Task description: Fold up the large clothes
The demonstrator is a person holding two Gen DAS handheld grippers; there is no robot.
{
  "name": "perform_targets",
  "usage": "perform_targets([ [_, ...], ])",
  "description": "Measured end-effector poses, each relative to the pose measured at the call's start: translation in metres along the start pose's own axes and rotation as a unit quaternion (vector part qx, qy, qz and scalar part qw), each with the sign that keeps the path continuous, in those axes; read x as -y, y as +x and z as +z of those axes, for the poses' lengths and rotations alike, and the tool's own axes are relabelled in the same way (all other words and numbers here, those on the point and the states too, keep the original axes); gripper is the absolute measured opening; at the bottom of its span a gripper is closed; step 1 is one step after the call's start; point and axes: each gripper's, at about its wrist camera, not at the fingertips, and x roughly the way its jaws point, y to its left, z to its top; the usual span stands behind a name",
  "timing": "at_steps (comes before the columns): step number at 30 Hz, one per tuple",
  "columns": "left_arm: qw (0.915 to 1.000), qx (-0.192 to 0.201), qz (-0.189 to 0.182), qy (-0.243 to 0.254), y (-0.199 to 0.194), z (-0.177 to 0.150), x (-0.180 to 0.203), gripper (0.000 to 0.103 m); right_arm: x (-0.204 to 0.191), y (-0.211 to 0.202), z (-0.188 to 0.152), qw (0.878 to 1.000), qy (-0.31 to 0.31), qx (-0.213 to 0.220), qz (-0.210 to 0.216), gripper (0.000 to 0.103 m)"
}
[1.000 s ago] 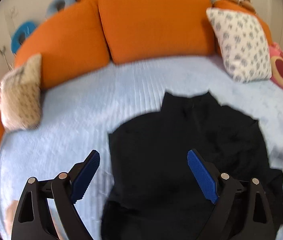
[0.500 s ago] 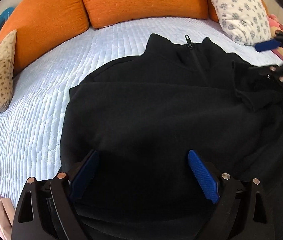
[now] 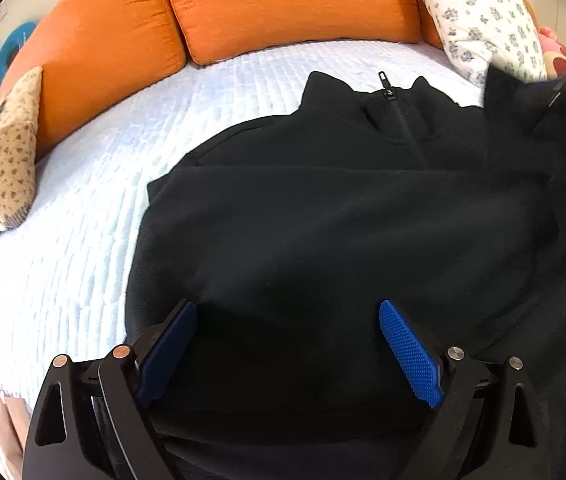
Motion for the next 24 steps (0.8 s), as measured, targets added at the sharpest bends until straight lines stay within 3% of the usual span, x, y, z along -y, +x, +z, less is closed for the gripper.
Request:
perform_targets([
  [3,0.9999,-0.002,0.01,-0.012,0.0,0.0,-0.005,0.094,0.038,-0.038,-0.013,0.991,0.124,0.05,0.015,0.011],
  [4,0.9997,0.0,0.019,-0.016,-0.001,0.0,-0.008,0.094,0.054,-0.05,-0.025,0.98,0.19,0.063,0.012,0.011],
  [5,0.9995,0.002,0.028,-0.016,-0.001,0.0,-0.01,0.094,0.073,-0.061,-0.047,0.957,0.279,0.07,0.032,0.011],
  [7,0.9993,0.002,0.034,-0.016,0.001,-0.001,-0.013,0.094,0.09,-0.074,-0.085,0.92,0.377,0.092,0.051,0.011],
  [8,0.9993,0.001,0.032,-0.017,0.001,-0.001,-0.014,0.094,0.092,-0.077,-0.104,0.912,0.395,0.101,0.054,0.011],
  [11,0.9991,-0.002,0.036,-0.024,-0.002,-0.001,-0.016,0.094,0.09,-0.076,-0.14,0.907,0.406,0.102,0.037,0.011],
  [15,0.9991,-0.008,0.039,-0.017,-0.003,-0.004,-0.017,0.094,0.107,-0.066,-0.179,0.891,0.444,0.088,0.029,0.011],
  [19,0.9989,-0.009,0.044,-0.016,-0.002,-0.005,-0.015,0.094,0.12,-0.044,-0.215,0.888,0.458,0.045,-0.011,0.011],
  [22,0.9987,-0.008,0.05,-0.011,-0.001,-0.005,-0.012,0.094,0.123,-0.031,-0.231,0.891,0.454,0.02,-0.015,0.012],
  [24,0.9988,-0.008,0.046,-0.015,-0.001,-0.005,-0.014,0.094,0.117,-0.038,-0.218,0.907,0.418,0.024,-0.04,0.015],
])
